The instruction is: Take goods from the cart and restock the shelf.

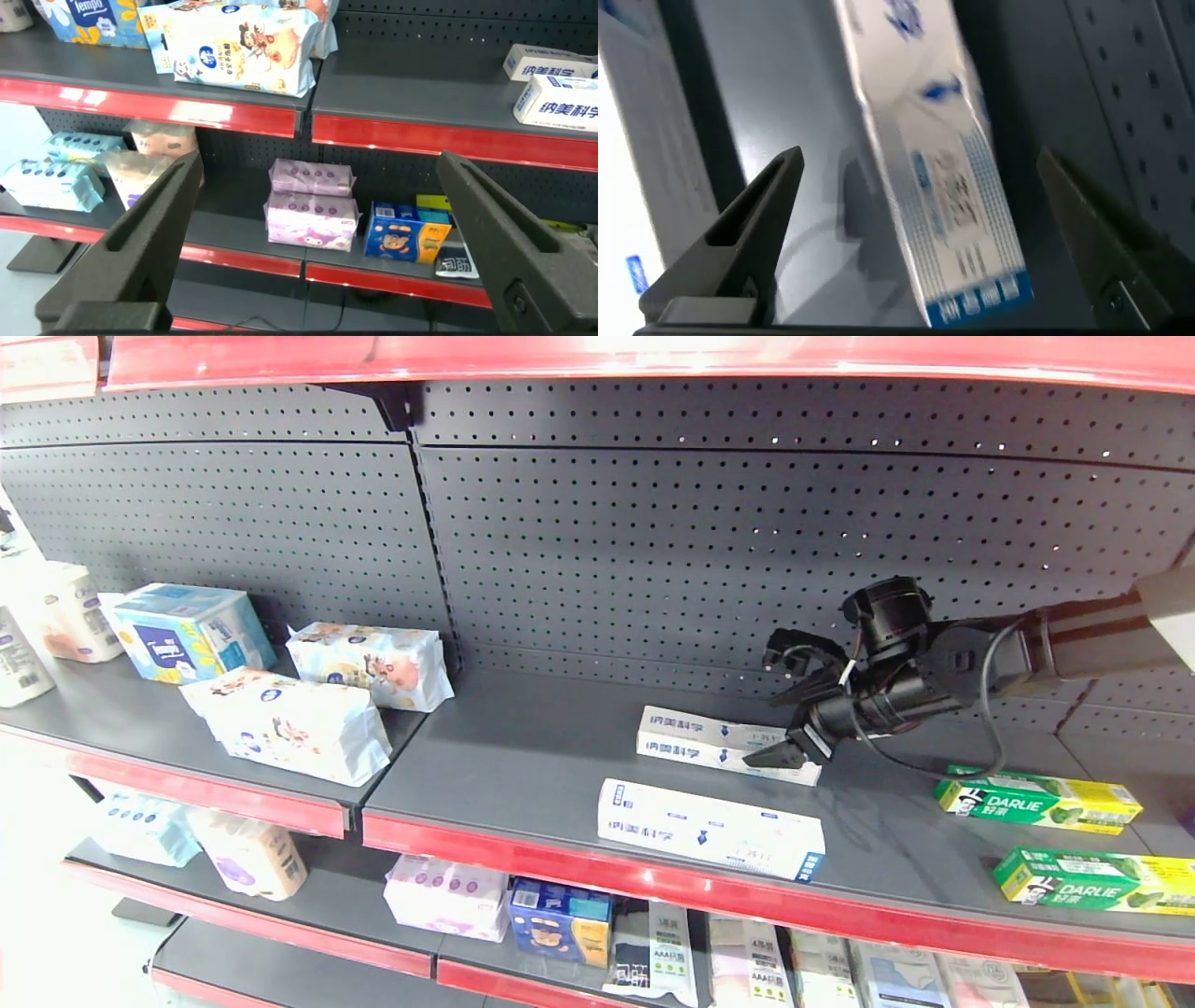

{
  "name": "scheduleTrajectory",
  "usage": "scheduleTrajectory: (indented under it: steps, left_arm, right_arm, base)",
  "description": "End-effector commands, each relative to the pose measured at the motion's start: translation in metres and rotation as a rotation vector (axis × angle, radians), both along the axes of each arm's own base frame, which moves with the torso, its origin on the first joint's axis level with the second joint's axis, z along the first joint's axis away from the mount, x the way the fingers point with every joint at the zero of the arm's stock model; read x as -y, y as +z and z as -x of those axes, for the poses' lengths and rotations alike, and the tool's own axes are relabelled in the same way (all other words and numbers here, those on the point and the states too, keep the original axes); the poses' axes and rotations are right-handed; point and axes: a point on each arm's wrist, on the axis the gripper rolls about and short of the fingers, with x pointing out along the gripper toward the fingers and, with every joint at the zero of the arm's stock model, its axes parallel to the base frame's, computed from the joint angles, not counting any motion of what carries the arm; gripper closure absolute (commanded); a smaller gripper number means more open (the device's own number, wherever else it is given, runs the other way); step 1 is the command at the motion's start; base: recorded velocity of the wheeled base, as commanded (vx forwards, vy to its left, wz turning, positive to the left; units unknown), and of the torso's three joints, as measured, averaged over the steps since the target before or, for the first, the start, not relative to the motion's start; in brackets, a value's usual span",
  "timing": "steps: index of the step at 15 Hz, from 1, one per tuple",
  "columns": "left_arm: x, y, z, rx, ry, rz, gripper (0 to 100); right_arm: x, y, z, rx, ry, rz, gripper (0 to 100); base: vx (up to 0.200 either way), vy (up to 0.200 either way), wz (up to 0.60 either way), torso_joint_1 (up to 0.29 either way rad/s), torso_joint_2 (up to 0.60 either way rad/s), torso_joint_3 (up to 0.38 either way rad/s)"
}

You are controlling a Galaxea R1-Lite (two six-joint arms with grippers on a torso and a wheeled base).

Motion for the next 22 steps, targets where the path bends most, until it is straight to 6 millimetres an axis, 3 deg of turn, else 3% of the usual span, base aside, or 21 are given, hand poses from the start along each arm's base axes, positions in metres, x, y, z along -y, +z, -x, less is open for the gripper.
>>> scheduleTrajectory:
  steps: [1,4,11,16,22]
  left_arm:
    - [0.000,0.000,0.000,-0.001,0.000,0.001,0]
    - [0.000,0.000,0.000,-0.001,0.000,0.001,0]
    - [0.000,0.000,0.000,0.000,0.000,0.001,0]
    - [0.000,0.000,0.000,-0.001,0.000,0.001,0]
    - [0.000,0.000,0.000,-0.001,0.000,0.001,0]
  right_arm:
    - [0.005,0.004,-0.002,-0.019,-0.062,-0.039,0]
    - [0.005,0.008,-0.005,-0.102,-0.207,-0.152,0]
    - [0.022,0.001,-0.004,-0.132,-0.298,-0.120,0]
    - [0.031,-0.002,-0.005,-0.127,-0.284,-0.116,0]
    - [0.046,-0.014,-0.006,-0.054,-0.153,0.026,0]
  base:
    - [0.000,0.000,0.00,0.000,0.00,0.000]
    - [0.000,0.000,0.00,0.000,0.00,0.000]
    - [0.000,0.000,0.00,0.000,0.00,0.000]
    - [0.000,0.000,0.00,0.000,0.00,0.000]
    - [0.000,0.000,0.00,0.000,0.00,0.000]
